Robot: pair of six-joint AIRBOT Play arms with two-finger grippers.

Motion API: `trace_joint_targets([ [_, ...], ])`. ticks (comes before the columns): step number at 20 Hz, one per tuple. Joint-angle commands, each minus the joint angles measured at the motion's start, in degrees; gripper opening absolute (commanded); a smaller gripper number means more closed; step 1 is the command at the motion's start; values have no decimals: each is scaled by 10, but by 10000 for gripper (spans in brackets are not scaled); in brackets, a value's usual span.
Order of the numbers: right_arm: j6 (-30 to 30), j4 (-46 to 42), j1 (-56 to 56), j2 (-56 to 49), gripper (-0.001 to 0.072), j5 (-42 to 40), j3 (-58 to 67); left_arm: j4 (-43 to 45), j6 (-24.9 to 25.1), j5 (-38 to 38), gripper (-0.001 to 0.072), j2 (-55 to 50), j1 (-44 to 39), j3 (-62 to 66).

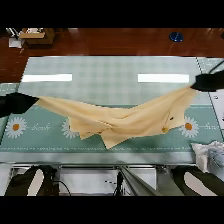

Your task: Fold the shirts.

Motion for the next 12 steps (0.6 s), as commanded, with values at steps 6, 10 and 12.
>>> trace_joint_targets([
  [6, 16, 206, 9, -204, 36, -368, -12, -9, 12, 305, 20, -123, -115, -89],
  [10, 2, 203, 8, -254, 46, -355, -12, -8, 17, 348, 20, -233, -178, -89],
  [12, -34, 203, 0, -249, 305, -344, -12, -8, 21, 346, 20, -268, -193, -89],
])
